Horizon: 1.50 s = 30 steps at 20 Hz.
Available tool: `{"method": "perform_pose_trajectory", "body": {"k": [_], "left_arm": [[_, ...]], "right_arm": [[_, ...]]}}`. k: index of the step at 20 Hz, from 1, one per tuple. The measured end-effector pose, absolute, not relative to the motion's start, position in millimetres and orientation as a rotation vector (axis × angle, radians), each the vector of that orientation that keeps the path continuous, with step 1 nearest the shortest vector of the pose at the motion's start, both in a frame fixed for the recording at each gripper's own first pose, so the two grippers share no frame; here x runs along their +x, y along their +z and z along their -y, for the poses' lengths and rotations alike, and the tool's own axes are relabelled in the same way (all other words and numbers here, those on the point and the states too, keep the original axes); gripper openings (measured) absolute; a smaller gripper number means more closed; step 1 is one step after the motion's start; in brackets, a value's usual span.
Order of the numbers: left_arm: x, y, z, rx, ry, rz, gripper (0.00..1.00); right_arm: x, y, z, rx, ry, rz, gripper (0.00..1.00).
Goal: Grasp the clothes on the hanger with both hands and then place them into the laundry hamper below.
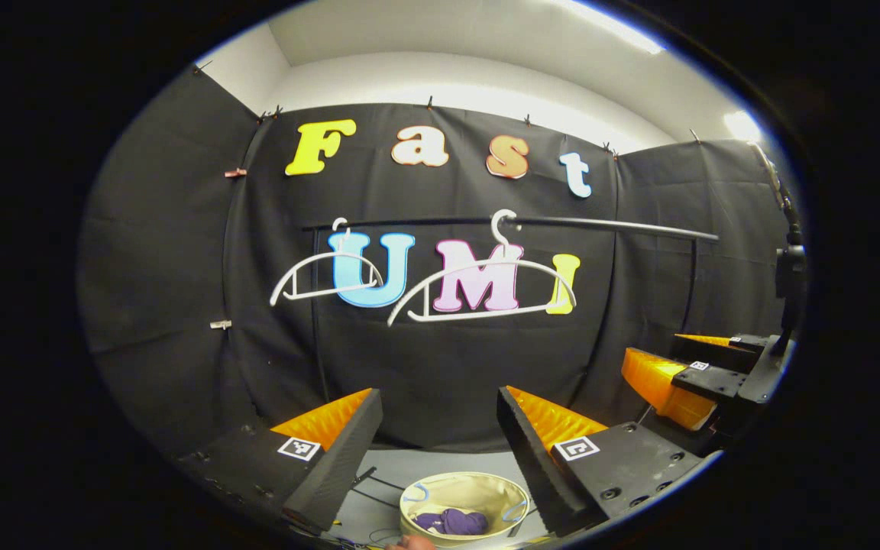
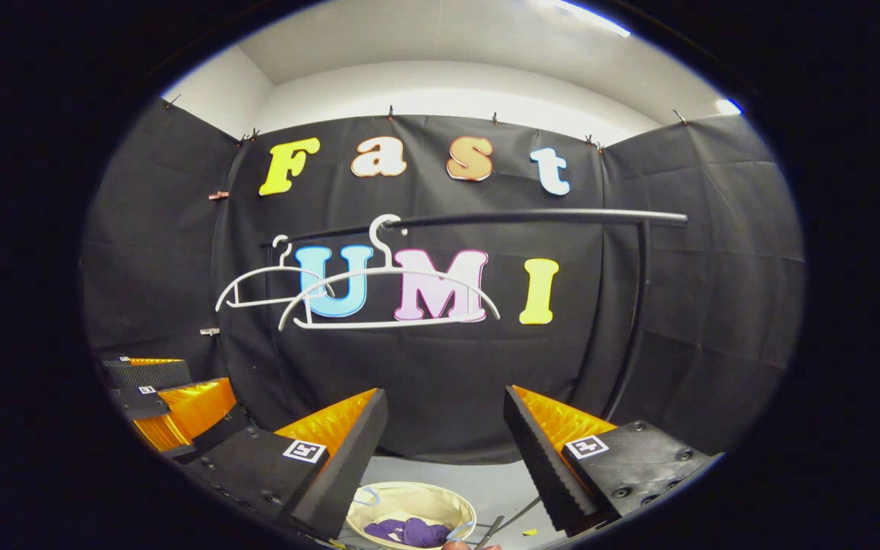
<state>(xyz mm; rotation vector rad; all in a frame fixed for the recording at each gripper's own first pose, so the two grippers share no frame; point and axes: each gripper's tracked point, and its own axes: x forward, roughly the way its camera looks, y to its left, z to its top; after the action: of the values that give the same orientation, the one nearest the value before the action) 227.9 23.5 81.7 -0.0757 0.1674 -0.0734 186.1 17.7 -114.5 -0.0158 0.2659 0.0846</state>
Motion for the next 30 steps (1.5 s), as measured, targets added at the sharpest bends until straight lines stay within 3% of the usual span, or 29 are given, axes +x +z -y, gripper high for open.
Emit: {"method": "perform_pose_trajectory", "body": {"k": [3,18,30], "left_arm": [[215,93,-29,-0.075,-0.061,-0.152,0.93],[167,114,0,-0.064,-0.119,-0.102,0.95],[146,114,12,-0.084,-0.147,-0.122,0.93]], "right_arm": [[179,-93,-11,-0.008,0.059,-0.221,0.93],[159,-46,8,-0.051,0.052,-0.094,0.97],[142,-44,-1,-0.043,0.068,-0.126,0.97]]}}
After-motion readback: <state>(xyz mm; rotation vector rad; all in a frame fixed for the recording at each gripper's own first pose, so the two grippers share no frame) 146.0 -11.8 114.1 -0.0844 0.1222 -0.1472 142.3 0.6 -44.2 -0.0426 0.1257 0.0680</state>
